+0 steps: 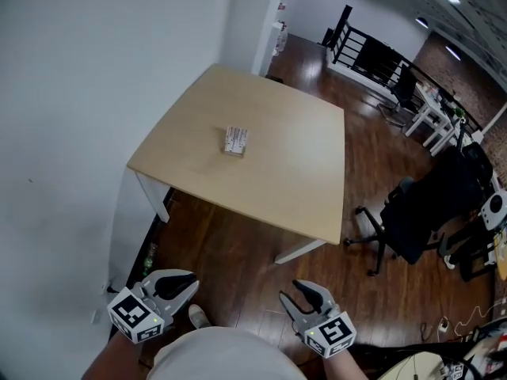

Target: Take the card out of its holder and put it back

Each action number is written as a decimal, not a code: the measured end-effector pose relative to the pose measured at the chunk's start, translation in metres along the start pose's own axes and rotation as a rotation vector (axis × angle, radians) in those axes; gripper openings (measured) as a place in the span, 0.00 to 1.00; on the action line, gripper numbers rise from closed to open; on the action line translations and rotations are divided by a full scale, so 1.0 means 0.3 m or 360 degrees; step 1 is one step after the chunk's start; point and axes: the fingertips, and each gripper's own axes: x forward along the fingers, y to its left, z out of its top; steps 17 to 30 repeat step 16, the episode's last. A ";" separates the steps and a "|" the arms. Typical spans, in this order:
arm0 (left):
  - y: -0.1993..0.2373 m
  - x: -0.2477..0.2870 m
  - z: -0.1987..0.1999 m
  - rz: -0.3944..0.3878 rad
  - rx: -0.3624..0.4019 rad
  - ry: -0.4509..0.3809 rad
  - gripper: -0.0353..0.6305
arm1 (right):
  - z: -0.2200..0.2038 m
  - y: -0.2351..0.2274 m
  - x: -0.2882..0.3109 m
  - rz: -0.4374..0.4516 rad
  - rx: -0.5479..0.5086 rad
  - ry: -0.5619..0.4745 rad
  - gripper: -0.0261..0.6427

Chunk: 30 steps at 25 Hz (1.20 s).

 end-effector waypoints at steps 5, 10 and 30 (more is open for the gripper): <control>-0.110 0.063 -0.010 -0.0057 0.0004 0.0014 0.12 | -0.058 0.008 -0.087 -0.0008 -0.0014 0.0014 0.28; -0.204 0.091 -0.028 -0.0082 0.0022 0.0029 0.12 | -0.099 0.003 -0.145 0.0016 -0.0004 0.0010 0.27; -0.270 0.077 -0.064 -0.0036 -0.0003 0.0051 0.12 | -0.123 -0.002 -0.191 0.0046 0.0005 0.0003 0.27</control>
